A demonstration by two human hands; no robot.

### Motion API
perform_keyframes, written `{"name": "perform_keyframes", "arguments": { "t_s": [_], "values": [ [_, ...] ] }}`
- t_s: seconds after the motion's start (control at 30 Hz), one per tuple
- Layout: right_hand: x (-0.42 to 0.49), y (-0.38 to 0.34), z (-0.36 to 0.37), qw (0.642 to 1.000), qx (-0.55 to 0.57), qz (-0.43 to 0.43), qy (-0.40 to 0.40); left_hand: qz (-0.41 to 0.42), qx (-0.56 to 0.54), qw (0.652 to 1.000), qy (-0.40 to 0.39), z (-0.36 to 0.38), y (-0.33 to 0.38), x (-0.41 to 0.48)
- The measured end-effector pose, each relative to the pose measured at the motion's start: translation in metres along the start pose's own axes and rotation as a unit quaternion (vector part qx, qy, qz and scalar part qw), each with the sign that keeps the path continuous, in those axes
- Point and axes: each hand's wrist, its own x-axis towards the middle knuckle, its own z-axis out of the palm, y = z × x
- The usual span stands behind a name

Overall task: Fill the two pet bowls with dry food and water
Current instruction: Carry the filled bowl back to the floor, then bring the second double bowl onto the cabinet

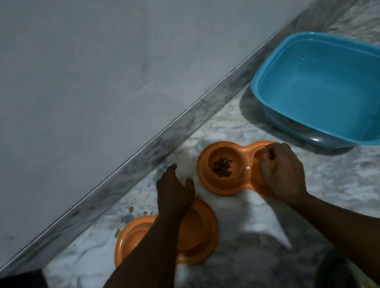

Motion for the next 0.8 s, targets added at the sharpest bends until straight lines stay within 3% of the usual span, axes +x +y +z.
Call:
{"name": "perform_keyframes", "arguments": {
  "t_s": [0.1,0.2,0.3,0.37,0.47,0.57,0.8],
  "values": [
    [-0.027,-0.042,0.019,0.995,0.031,-0.054,-0.074,-0.040,0.033,0.997,0.063,-0.026,-0.036,-0.023],
    [-0.060,-0.070,0.043,0.981,0.024,-0.082,-0.174,-0.132,0.082,0.984,0.090,-0.056,-0.074,-0.048],
    [-0.082,-0.086,0.063,0.950,-0.052,-0.061,-0.302,-0.276,0.085,0.957,0.037,-0.076,-0.113,-0.068],
    [-0.091,-0.091,0.074,0.936,-0.099,-0.030,-0.335,-0.345,0.026,0.938,-0.009,-0.086,-0.135,-0.077],
    [-0.098,-0.093,0.086,0.930,-0.118,0.001,-0.347,-0.325,0.046,0.941,-0.082,-0.092,-0.155,-0.089],
    [-0.094,-0.089,0.088,0.931,-0.101,0.030,-0.349,-0.304,0.046,0.950,-0.055,-0.092,-0.163,-0.091],
    [-0.069,-0.119,0.048,0.951,-0.065,-0.018,-0.303,-0.267,-0.044,0.963,0.011,-0.134,-0.119,-0.101]
  ]
}}
